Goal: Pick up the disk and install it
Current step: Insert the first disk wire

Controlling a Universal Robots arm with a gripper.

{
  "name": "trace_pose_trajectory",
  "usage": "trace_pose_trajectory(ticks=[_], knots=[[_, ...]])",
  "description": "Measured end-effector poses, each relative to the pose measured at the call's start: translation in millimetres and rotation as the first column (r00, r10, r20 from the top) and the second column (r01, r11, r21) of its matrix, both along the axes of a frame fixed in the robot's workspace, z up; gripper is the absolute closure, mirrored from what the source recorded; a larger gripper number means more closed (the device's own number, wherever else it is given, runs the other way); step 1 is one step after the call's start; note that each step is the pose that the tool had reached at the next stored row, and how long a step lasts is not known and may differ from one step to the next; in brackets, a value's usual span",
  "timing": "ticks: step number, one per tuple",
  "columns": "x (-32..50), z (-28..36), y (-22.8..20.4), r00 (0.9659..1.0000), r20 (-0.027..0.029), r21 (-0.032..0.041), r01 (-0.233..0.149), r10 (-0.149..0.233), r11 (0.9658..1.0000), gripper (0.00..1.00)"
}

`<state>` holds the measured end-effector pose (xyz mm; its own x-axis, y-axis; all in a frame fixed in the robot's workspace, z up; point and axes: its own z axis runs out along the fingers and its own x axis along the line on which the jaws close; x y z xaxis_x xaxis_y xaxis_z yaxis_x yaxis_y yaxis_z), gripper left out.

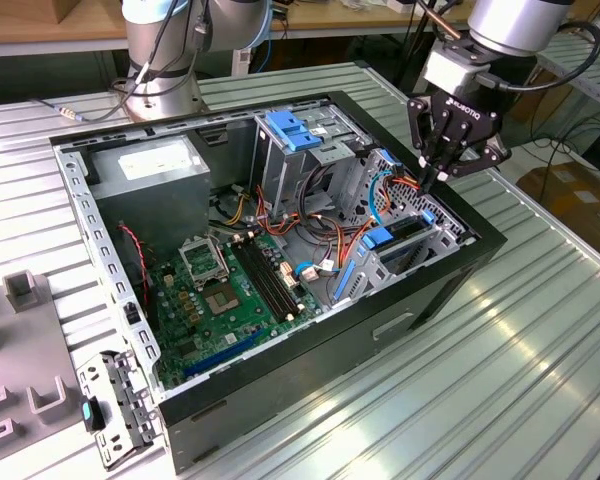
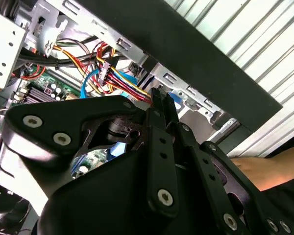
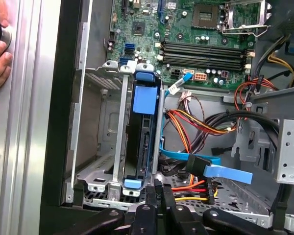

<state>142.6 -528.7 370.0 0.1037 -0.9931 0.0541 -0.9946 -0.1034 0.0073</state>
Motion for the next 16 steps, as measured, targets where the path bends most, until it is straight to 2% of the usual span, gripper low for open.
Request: trace_pose_trajectory(ticks=[1,4,5,7,8,12,16], knots=[[-0.7,0.0,-0.1,1.0,0.0,-0.0001,0.002,-0.002,1.0,0.83],[-0.8,0.0,0.0,0.9987,0.0,-0.0002,0.051,-0.051,0.9987,0.83],[-0.8,0.0,0.0,0.9978,0.0001,-0.0004,0.066,-0.066,0.9978,0.83],[-1.0,-0.5,0.0,0.9939,0.0,0.0,0.11,-0.11,0.9939,0.83],[-2.1,-0.9,0.0,0.9929,0.0,0.0001,0.119,-0.119,0.9929,0.83],[-5.8,-1.2,-0.1,0.9911,0.0,-0.0001,0.133,-0.133,0.9911,0.83],[-6.9,-1.2,0.0,0.9911,0.0,-0.0001,0.133,-0.133,0.9911,0.83]])
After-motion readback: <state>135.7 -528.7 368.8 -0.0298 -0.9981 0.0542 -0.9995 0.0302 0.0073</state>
